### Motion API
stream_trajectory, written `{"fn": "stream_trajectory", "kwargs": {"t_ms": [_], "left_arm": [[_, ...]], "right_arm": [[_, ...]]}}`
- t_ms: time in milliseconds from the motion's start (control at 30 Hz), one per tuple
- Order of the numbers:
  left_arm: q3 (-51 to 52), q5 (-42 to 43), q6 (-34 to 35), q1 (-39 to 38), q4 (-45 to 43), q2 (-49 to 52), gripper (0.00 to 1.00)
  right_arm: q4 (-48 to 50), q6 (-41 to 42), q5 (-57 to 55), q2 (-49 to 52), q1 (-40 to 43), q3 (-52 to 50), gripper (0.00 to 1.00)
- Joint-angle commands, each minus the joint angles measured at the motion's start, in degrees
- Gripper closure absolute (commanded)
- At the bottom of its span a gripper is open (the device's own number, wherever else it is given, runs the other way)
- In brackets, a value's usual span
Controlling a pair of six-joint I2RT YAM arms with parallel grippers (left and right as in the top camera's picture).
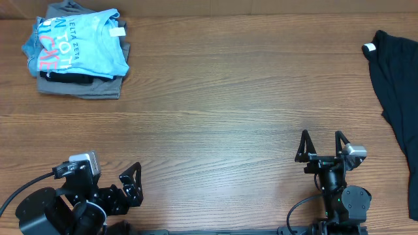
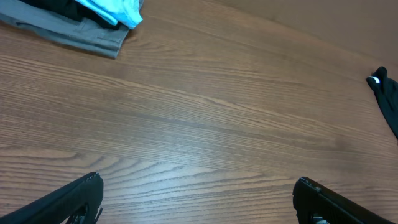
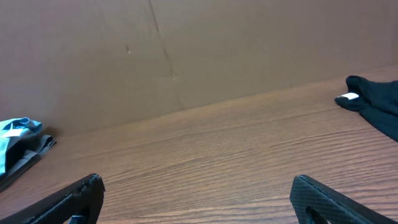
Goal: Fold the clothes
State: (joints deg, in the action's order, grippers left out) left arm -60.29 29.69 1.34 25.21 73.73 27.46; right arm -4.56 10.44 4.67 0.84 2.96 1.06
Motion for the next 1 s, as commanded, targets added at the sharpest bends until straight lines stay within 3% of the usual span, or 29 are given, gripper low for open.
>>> {"fn": "stream_trajectory", "kwargs": {"t_ms": [0,100,333,433,533,700,967], "left_arm": [[0.2,-0.3,0.3,-0.1,-0.1,-0.5,0.0],[0.2,-0.3,0.3,-0.1,0.4,-0.5,0.0],[0.2,-11.0,0.1,-3.3,4.7,-1.4,0.0],[1.0,-12.4,-0.1,-6.2,2.1,-2.7,0.0],[5.5,-9.9,0.4,-10.5,-8.4,-5.7,0.0],[22.5,-4.6,0.4,-15.9,-30.4,-13.4,0.0],[46.4,-5.1,4.6,-19.8,-57.9,-22.5,0.0]], "right_arm": [[0.2,-0.4,0.4,-0.7,0.2,-0.6,0.0],[0.2,-0.4,0.4,-0.7,0.2,-0.6,0.0],[0.2,-0.4,0.4,-0.7,0.2,-0.6,0.0],[0.2,-0.4,0.4,-0.7,0.2,-0.6,0.0],[0.2,-0.4,0.4,-0.7,0.2,-0.6,0.0],[0.2,-0.4,0.4,-0.7,0.2,-0.6,0.0],[0.2,-0.4,0.4,-0.7,0.2,-0.6,0.0]]}}
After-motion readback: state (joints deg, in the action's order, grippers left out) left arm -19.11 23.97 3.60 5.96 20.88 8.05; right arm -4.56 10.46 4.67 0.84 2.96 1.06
